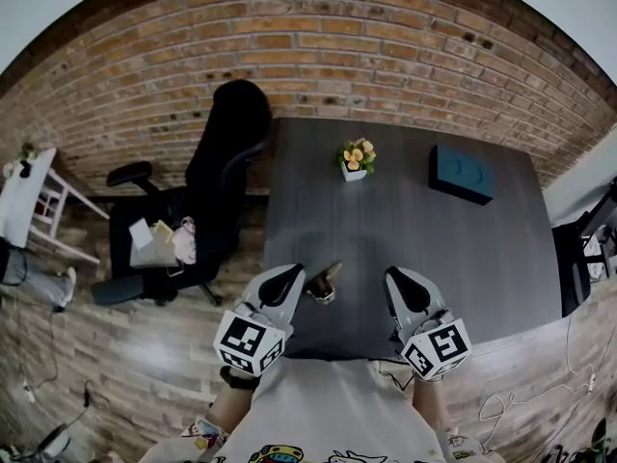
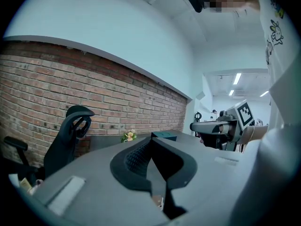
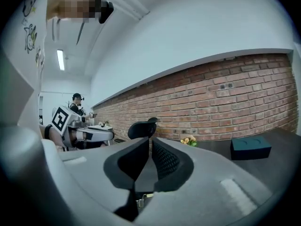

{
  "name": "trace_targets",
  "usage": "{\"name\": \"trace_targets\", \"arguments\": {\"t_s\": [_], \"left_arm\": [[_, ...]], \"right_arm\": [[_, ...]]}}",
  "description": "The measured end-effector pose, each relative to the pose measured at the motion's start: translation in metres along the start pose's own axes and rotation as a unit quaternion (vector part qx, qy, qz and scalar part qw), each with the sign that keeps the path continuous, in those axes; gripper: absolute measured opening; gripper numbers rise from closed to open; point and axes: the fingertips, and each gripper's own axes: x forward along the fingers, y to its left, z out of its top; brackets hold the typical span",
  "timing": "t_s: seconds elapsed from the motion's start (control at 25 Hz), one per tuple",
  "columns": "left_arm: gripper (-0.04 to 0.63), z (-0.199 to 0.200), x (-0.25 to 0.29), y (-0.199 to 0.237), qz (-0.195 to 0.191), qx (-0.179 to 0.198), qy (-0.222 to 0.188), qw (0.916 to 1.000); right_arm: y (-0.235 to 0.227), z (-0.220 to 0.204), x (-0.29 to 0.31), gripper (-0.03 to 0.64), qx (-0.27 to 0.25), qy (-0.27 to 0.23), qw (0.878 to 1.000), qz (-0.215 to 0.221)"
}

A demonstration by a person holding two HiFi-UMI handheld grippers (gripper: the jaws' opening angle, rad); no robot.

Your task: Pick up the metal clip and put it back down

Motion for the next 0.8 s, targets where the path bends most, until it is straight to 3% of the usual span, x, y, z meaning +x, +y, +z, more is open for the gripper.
{"name": "trace_targets", "arguments": {"t_s": [0.08,0.8], "left_arm": [[0.002,-0.002,0.0,0.001,0.0,-0.001,0.002,1.0],[0.002,-0.005,-0.001,0.016,0.016,-0.008,0.016,0.9997]], "right_arm": [[-0.002,0.0,-0.001,0.002,0.003,-0.003,1.0,-0.001],[-0.004,-0.013,0.017,0.002,0.003,0.016,1.0,-0.004]]}}
